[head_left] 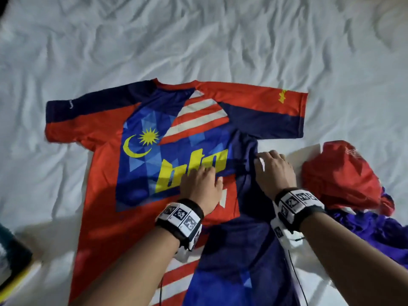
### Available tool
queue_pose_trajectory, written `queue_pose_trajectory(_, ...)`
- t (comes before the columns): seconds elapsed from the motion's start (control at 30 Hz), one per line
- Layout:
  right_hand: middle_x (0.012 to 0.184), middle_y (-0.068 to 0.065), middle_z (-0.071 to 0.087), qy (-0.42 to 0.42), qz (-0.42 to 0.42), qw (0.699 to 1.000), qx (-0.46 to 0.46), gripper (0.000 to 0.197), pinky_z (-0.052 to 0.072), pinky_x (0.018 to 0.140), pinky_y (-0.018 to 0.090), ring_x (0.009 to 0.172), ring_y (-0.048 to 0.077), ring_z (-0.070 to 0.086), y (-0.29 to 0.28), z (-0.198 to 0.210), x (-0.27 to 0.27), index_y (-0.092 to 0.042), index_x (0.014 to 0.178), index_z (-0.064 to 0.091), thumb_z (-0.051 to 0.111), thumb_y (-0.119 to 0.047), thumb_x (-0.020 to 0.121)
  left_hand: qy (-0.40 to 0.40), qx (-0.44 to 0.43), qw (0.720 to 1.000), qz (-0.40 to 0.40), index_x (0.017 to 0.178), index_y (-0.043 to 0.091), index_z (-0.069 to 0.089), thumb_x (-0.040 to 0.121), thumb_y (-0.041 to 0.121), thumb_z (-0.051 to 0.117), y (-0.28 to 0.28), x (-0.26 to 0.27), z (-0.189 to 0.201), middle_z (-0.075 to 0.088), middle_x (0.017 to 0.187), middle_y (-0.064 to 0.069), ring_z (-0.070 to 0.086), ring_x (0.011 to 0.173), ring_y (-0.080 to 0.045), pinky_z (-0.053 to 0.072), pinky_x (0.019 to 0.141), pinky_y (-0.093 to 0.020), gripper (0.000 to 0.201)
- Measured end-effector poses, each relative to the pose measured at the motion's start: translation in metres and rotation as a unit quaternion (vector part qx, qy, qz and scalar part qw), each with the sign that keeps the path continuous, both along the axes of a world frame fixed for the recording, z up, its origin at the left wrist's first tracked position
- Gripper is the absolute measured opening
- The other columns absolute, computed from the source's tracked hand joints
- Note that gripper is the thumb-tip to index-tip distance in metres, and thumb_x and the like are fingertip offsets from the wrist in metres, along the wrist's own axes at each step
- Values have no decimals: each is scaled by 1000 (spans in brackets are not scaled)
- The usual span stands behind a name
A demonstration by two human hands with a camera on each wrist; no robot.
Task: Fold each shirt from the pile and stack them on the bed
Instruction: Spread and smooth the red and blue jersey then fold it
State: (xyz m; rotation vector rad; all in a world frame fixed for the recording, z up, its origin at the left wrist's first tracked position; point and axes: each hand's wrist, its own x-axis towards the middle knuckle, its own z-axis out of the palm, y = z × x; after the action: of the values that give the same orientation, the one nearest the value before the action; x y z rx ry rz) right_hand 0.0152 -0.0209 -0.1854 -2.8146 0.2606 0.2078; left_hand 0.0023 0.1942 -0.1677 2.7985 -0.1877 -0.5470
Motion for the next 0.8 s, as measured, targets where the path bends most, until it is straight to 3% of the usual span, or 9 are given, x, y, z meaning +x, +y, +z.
queue_pose_trajectory(0.1,101,13,62,-16,17,999,28,31,50,75,47,98,41,58,-15,-3,66,-13,92,66,40,-30,96,17,-33,999,-7,102,16,62,99,32,51,-38,36,-6,68,112,-11,63,108,-38,50,83,-45,20)
queue_pose_trajectory(0.2,104,14,61,-7,28,1000,7,25,46,70,42,98,40,59,-25,0,123,-9,95,67,46,-23,99,43,-58,997,16,98,14,65,99,39,51,-73,59,-13,70,108,-13,64,106,-38,49,82,-42,29)
queue_pose_trajectory(0.3,110,17,62,-18,47,998,23,24,46,73,41,101,39,60,-28,3,176,-8,100,71,52,-23,99,59,-94,993,48,96,16,61,98,49,53,-98,75,-23,70,105,-9,64,103,-35,47,79,-40,34)
queue_pose_trajectory(0.37,114,15,62,-22,72,997,35,23,49,79,42,108,37,59,-29,-1,206,-11,104,73,55,-24,97,67,-83,993,52,103,17,60,95,58,55,-110,83,-30,70,108,-8,65,104,-35,48,80,-40,42)
queue_pose_trajectory(0.5,138,4,54,-5,117,991,57,32,48,97,44,126,29,51,-18,-16,246,-20,128,65,60,-29,98,86,-65,992,65,121,16,57,87,66,61,-126,94,-39,66,122,-12,62,113,-38,50,86,-41,61)
queue_pose_trajectory(0.6,145,5,50,9,130,988,84,46,45,103,43,129,30,49,-2,-28,262,-19,141,54,57,-34,98,88,-67,990,82,124,14,55,87,58,64,-133,98,-46,63,124,-13,58,114,-38,48,89,-42,58)
queue_pose_trajectory(0.8,149,7,42,23,108,990,89,63,46,102,50,131,33,48,17,-41,286,-19,154,35,55,-40,98,70,-108,988,84,111,11,60,93,30,57,-136,104,-48,66,117,-15,60,110,-40,47,82,-42,26)
